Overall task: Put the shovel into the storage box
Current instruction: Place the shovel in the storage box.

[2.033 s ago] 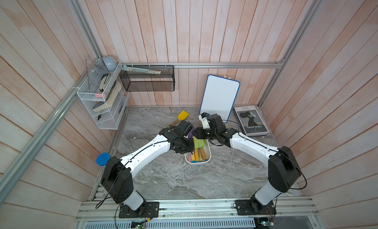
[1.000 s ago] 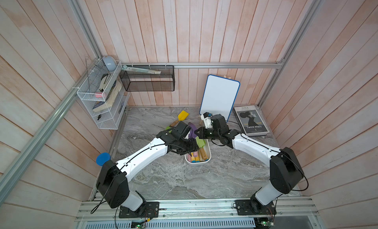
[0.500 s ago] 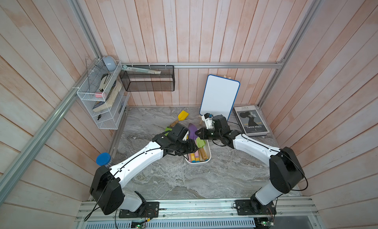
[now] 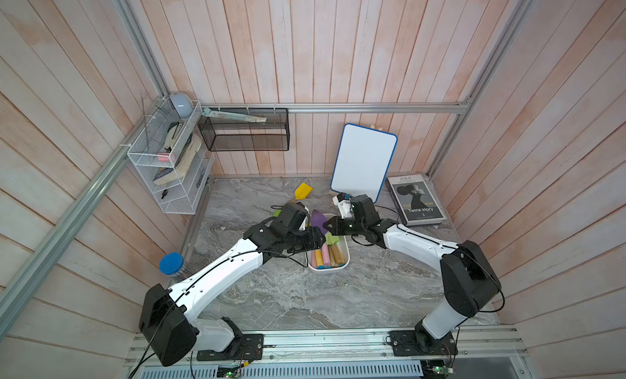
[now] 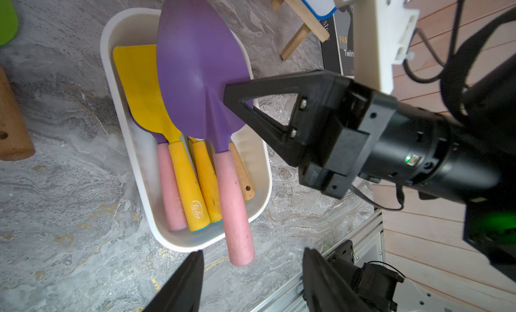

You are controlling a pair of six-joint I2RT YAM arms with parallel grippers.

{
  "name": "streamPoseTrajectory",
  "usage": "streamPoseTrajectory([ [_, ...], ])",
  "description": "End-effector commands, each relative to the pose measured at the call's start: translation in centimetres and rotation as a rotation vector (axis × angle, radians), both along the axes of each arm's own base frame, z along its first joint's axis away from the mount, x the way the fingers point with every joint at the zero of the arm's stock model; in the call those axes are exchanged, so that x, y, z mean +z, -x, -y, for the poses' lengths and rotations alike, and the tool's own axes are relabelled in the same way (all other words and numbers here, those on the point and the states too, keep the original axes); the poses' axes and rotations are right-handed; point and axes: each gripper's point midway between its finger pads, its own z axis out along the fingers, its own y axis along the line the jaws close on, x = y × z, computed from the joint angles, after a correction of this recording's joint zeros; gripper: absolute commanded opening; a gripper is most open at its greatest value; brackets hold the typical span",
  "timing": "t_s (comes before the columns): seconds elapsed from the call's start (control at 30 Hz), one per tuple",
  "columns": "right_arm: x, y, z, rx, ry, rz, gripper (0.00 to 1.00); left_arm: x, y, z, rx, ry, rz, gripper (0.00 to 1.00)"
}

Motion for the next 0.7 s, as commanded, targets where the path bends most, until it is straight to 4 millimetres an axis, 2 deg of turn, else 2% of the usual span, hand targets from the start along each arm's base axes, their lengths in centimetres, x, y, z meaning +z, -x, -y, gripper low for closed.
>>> streamPoseTrajectory([
  [0.0,-0.5,-1.0,0.4,0.012,-0.002,0.018,0.00,0.7,0.0,-0.3,-0.006,0.004,0.048,0.62],
  [0.27,-2.3,-2.1,1.1,0.031,0.033,0.006,0.00,0.9,0.0,-0.6,0.001,0.004,0.065,0.62],
  [0.53,-4.6,-2.4,0.9,0.054,0.040,-0.020,0.00,0.9,-0.1,-0.5,-0.004,0.000,0.067,0.62],
  [0.67,-5.1,-2.5,0.9,0.056,0.037,-0.024,0.00,0.9,-0.1,-0.5,-0.006,-0.001,0.069,0.62],
])
